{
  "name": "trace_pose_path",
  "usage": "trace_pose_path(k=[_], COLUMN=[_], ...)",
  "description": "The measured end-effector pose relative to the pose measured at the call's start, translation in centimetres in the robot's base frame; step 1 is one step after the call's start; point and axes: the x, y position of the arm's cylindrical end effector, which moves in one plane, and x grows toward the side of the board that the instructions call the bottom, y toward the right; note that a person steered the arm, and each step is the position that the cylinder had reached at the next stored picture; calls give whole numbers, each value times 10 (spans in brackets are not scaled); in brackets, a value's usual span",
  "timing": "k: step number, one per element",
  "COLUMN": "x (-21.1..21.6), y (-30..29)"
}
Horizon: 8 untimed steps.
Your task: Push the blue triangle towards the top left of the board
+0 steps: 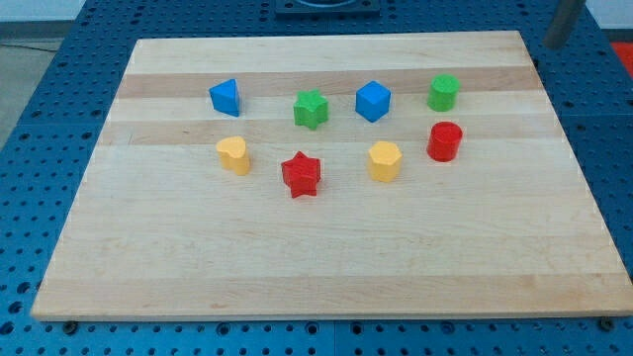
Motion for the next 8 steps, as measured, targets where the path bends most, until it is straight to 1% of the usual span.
trace_pose_path(k=[1, 3, 4, 6, 7, 8], x=[47, 105, 131, 133, 142, 171], y=[-28, -123, -146, -237, -274, -318])
